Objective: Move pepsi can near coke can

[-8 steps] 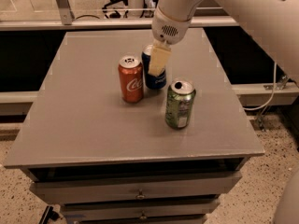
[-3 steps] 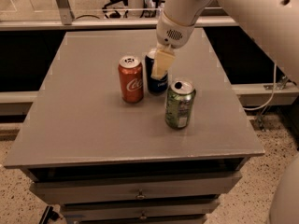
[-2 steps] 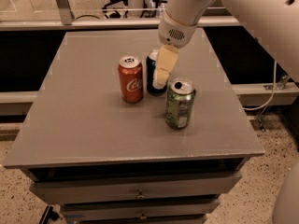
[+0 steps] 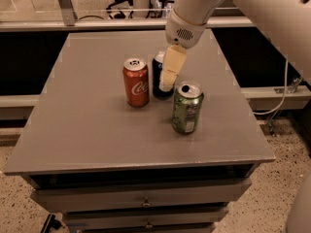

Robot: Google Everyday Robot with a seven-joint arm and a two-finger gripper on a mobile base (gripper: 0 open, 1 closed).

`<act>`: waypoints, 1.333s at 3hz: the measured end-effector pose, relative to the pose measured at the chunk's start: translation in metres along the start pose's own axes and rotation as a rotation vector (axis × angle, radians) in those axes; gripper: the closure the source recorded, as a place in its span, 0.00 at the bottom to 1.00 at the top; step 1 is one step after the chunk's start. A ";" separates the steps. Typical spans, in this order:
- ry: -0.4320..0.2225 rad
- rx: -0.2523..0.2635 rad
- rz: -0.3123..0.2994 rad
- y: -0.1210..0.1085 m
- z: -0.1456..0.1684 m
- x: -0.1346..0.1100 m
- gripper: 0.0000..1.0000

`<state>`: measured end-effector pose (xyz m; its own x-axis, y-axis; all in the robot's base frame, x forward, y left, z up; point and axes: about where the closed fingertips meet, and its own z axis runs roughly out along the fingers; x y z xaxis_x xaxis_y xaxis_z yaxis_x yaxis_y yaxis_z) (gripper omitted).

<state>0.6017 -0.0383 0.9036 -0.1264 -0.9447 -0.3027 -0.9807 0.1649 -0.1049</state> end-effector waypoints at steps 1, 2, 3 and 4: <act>-0.002 0.004 0.015 0.000 -0.005 0.000 0.00; -0.007 0.013 0.033 -0.001 -0.013 -0.001 0.00; -0.015 0.034 0.042 -0.004 -0.023 -0.002 0.00; -0.021 0.066 0.050 -0.010 -0.040 -0.002 0.00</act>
Offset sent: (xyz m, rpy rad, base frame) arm -0.0042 -0.0086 0.0239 0.0128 -0.0011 -0.0587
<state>0.6058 -0.0496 0.9428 -0.1713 -0.9288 -0.3286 -0.9613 0.2307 -0.1509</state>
